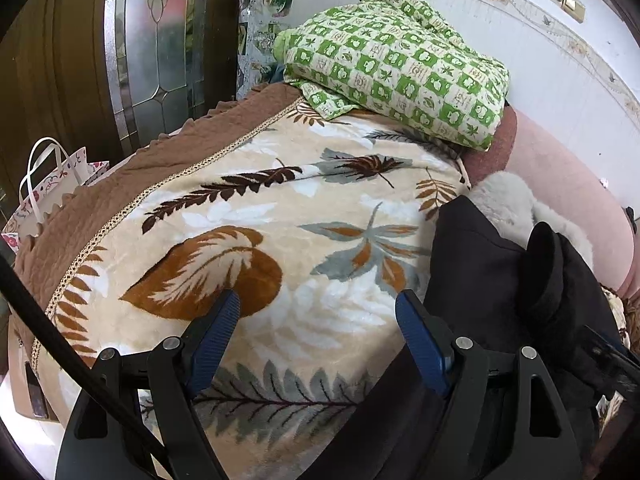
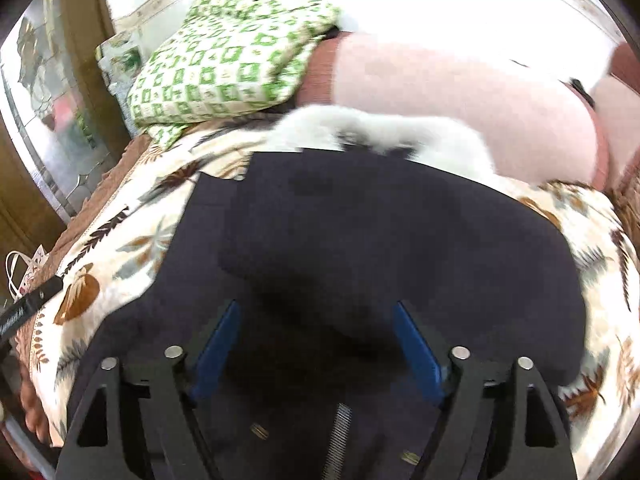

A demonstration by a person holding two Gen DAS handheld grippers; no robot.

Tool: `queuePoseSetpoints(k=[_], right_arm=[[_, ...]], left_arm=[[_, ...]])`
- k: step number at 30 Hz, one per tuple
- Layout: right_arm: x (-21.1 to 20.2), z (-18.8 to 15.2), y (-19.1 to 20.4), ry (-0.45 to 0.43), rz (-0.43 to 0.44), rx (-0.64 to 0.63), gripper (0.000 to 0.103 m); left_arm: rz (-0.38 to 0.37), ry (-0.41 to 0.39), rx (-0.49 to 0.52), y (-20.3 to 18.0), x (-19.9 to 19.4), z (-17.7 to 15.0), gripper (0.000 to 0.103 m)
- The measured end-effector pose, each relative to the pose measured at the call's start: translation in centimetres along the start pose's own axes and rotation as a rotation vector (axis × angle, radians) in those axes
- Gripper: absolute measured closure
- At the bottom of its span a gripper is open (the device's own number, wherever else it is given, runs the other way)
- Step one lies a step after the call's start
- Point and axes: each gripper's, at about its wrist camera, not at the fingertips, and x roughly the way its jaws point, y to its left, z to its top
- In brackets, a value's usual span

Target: Fold large clothes

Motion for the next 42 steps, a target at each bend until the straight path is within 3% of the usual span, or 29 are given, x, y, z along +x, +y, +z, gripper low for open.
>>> queuePoseSetpoints(k=[3, 5, 7, 8, 9, 10, 12, 17, 21, 26, 31, 34, 36, 37, 39, 42], right_arm=[[2.7, 0.5, 4.2, 0.008, -0.074, -0.151, 0.015], [4.5, 0.4, 5.9, 0.005, -0.188, -0.244, 0.015], [5.9, 0.8, 6.2, -0.006, -0.287, -0.260, 0.019], [6.1, 1.0, 5.6, 0.002, -0.276, -0.233, 0.035], [6.0, 1.4, 4.6, 0.022, -0.253, -0.179, 0.065], [5.7, 1.5, 3.8, 0.032, -0.256, -0.148, 0.080], [4.5, 1.8, 2.8, 0.017, -0.240, -0.107, 0.084], [-0.6, 2.4, 3.6, -0.060, -0.138, -0.051, 0.085], [-1.4, 2.8, 6.6, -0.058, -0.025, -0.064, 0.085], [2.6, 2.2, 9.2, 0.020, 0.063, -0.052, 0.085], [7.9, 0.5, 8.6, 0.148, 0.148, 0.010, 0.083], [9.2, -0.5, 6.2, 0.158, 0.275, 0.124, 0.070], [8.6, -0.9, 5.6, 0.152, 0.312, 0.171, 0.067], [7.9, -1.0, 5.7, 0.159, 0.320, 0.168, 0.065], [6.1, -1.5, 6.4, 0.175, 0.369, 0.140, 0.051], [2.4, -2.2, 6.8, 0.124, 0.402, 0.093, 0.048]], left_arm=[[0.008, 0.024, 0.002, 0.1, 0.5, 0.1, 0.024], [0.005, 0.037, 0.005, 0.2, 0.8, 0.1, 0.024], [0.000, 0.042, 0.003, 0.3, 0.9, 0.2, 0.024], [-0.002, 0.042, 0.001, 0.4, 0.8, 0.2, 0.024], [-0.004, 0.042, 0.000, 0.4, 0.8, 0.2, 0.024], [-0.006, 0.041, -0.004, 0.5, 0.7, 0.3, 0.024], [-0.011, 0.040, -0.019, 0.8, 0.5, 0.5, 0.024], [-0.018, 0.035, -0.056, 1.7, 0.2, 0.8, 0.024], [-0.015, 0.044, -0.077, 2.2, 0.4, 0.9, 0.024], [-0.020, 0.056, -0.089, 2.6, 0.7, 1.1, 0.024], [-0.007, 0.051, -0.094, 2.7, 0.8, 1.3, 0.024], [0.014, 0.047, -0.095, 2.7, 1.0, 1.2, 0.024], [0.020, 0.050, -0.088, 2.6, 1.1, 1.2, 0.024], [0.018, 0.053, -0.085, 2.6, 1.2, 1.2, 0.024], [0.016, 0.055, -0.083, 2.6, 1.2, 1.1, 0.024], [0.016, 0.055, -0.091, 2.7, 1.1, 1.2, 0.024]])
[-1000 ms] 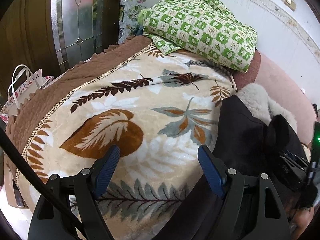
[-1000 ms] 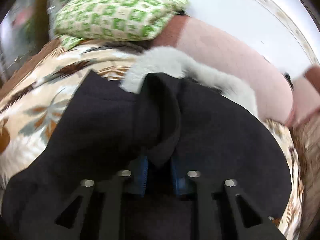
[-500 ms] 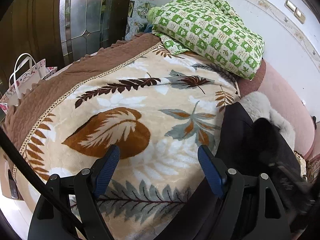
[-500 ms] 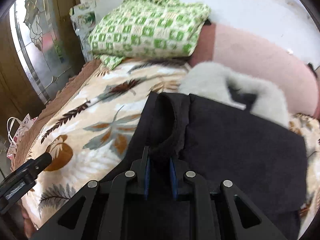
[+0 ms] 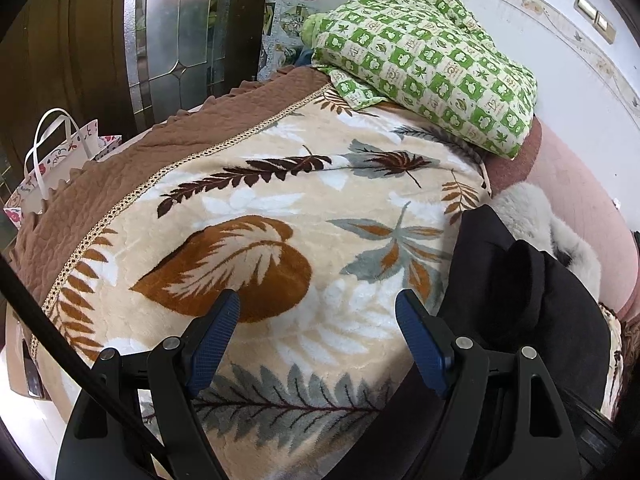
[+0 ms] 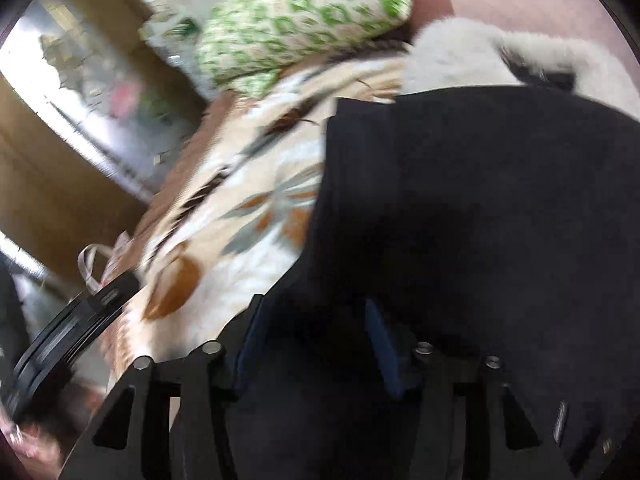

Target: Fold large clothes

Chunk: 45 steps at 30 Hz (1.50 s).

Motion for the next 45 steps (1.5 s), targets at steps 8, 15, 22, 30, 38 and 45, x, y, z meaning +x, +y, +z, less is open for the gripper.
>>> queuePoseSetpoints(k=[8, 15, 22, 30, 38, 45], right_arm=[[-2.0, 4.0, -3.6, -0.150, -0.149, 0.136, 0.072], [7.0, 3.9, -4.9, 0.031, -0.014, 0.222, 0.072], [1.6, 1.8, -1.7, -0.017, 0.015, 0.114, 0.072], [-1.3, -8.6, -2.6, 0.135, -0.105, 0.037, 0.072], [-9.1, -16.0, -4.1, 0.045, -0.146, 0.102, 0.070], [-19.5, -19.9, -5.3, -0.229, -0.446, 0.095, 0.047]], left_arm=[[0.001, 0.000, 0.010, -0.3, 0.0, -0.1, 0.024], [0.007, 0.001, 0.027, -0.4, 0.2, 0.0, 0.024], [0.005, 0.011, 0.048, -0.6, 0.3, -0.1, 0.024], [-0.004, 0.023, 0.140, -2.4, 0.2, -1.4, 0.024], [-0.072, 0.030, 0.158, -2.9, -1.7, -3.1, 0.024], [-0.001, -0.127, 0.289, -3.7, -6.2, -7.1, 0.024]])
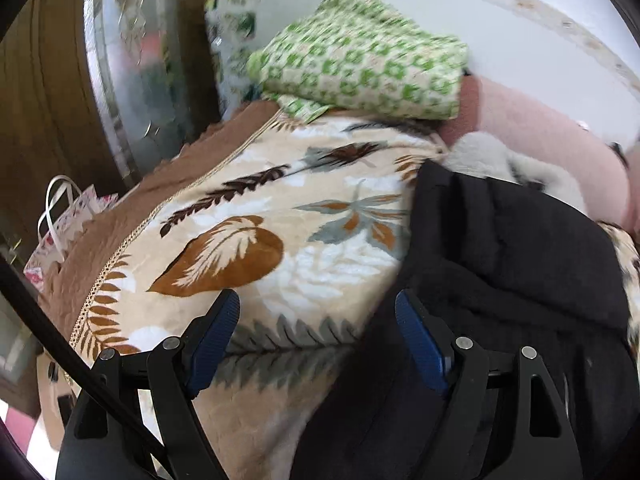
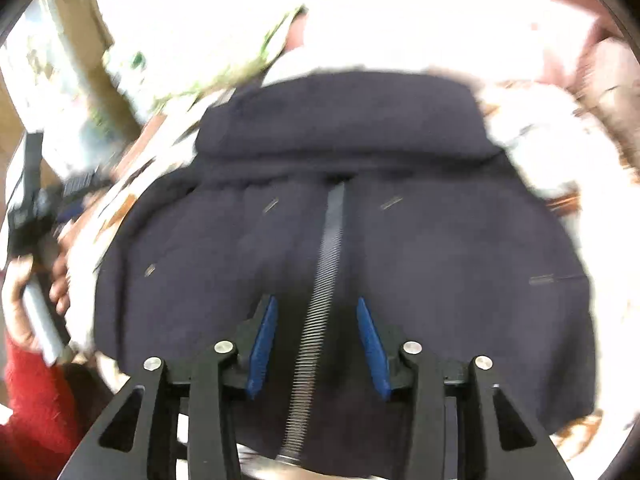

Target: Fold large clothes

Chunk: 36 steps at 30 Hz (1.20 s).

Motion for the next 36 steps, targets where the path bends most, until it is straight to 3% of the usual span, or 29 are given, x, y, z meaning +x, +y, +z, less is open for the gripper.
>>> queuePoseSetpoints(k=[1, 3, 5, 9, 16, 25, 31, 36], right_arm=[[-1.2, -0.2, -0.5, -0.065, -0.056, 0.012, 0.042], [-2.7, -0.5, -1.4, -0.197, -0.166, 0.037, 0.020], [-2.8, -0.8, -2.4, -0.227, -0.209, 0.060, 0.013], [-1.3, -1.1, -3.9, -0.181, -0.174, 0.140, 0.013], [-1.9, -1.6, -4.4, -0.160, -0.195, 0.076, 0.013], [-2.6, -3.0, -6.7, -0.147, -0.217, 0.100, 0.013], [-2.8, -2.8, -9.4, -0.133, -0.269, 0.147, 0.013], [-2.4, -2.2, -14.0, -0.077, -0.275, 0.238, 0.013]], left_arm=[[-0.007, -0.011, 0.014, -0.1, -0.8, -0.5, 0.024], [0.009, -0.012, 0.042, -0.2, -2.3, -1.6, 0.024], [0.026, -0.002, 0.052, -0.1, -3.2, -2.5, 0.024], [0.065, 0.011, 0.081, -0.4, -4.9, -4.0, 0.024], [0.046, 0.050, 0.108, -2.0, -6.2, -5.7, 0.024], [0.031, 0.096, 0.157, -3.7, -6.3, -6.9, 0.024], [0.012, 0.118, 0.144, -2.8, -5.5, -6.8, 0.024], [-0.038, 0.136, 0.066, 1.6, -3.2, -4.9, 0.024]])
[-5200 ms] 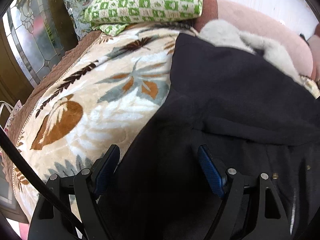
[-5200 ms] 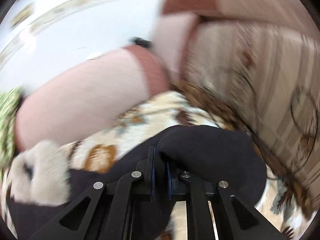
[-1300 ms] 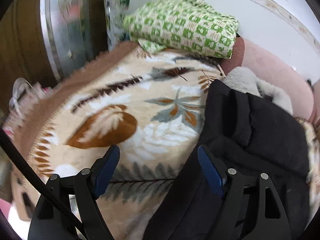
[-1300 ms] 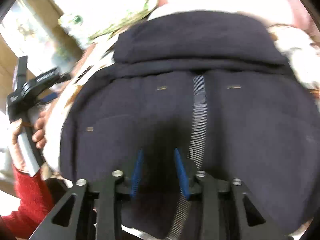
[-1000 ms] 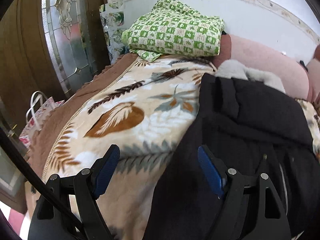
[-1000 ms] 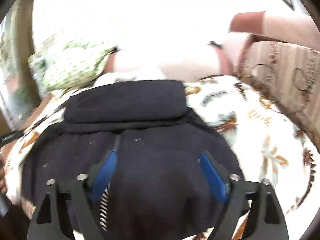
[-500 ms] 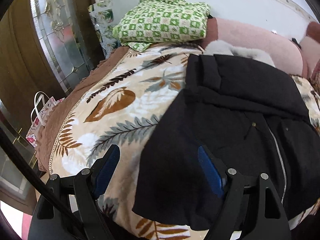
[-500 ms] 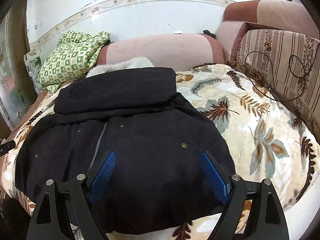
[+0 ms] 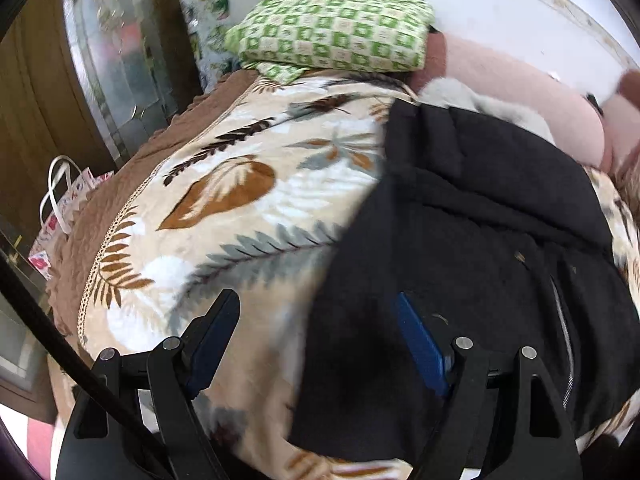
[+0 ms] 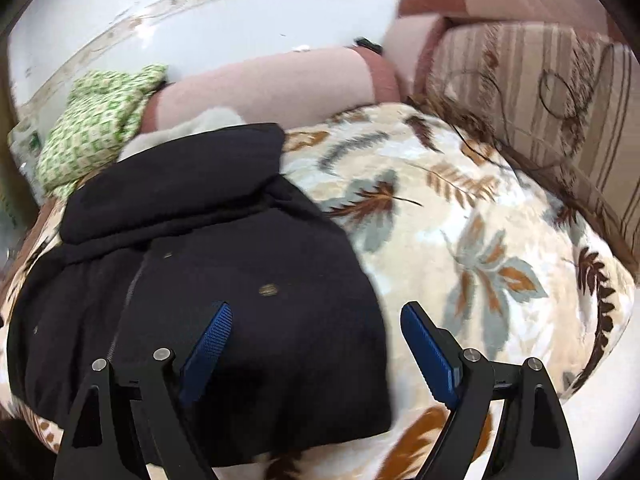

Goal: Fold large clothes
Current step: 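Grasp the folded coat with the left gripper while the right gripper grasps it too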

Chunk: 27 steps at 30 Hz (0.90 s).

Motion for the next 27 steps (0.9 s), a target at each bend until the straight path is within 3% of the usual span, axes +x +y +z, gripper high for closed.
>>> queuePoseSetpoints(k=[4, 10, 13, 17, 22, 27], right_arm=[[1.9, 1.1, -3.7, 0.064, 0.062, 0.106, 0.013], [5.9, 1.4, -7.4, 0.181, 0.229, 0.286, 0.013], [7.3, 1.0, -8.1, 0.218, 0.333, 0.368, 0.013], [7.9, 1.3, -7.7, 0.237, 0.411, 0.379, 0.011], [8.5, 0.8, -6.3, 0.284, 0.519, 0.373, 0.011], [7.5, -1.2, -4.0, 0.333, 0.605, 0.339, 0.011]], left_arm=[[-0.070, 0.077, -0.068, 3.7, 3.3, 1.1, 0.024], [-0.359, 0.235, -0.125, 4.6, 8.1, 0.8, 0.024], [-0.463, 0.257, -0.171, 3.9, 9.2, 0.4, 0.024], [-0.674, 0.307, -0.227, 2.5, 9.8, -0.9, 0.024], [-0.700, 0.294, -0.140, 0.1, 8.3, -2.5, 0.024], [-0.731, 0.292, -0.126, -0.3, 7.1, -4.0, 0.024]])
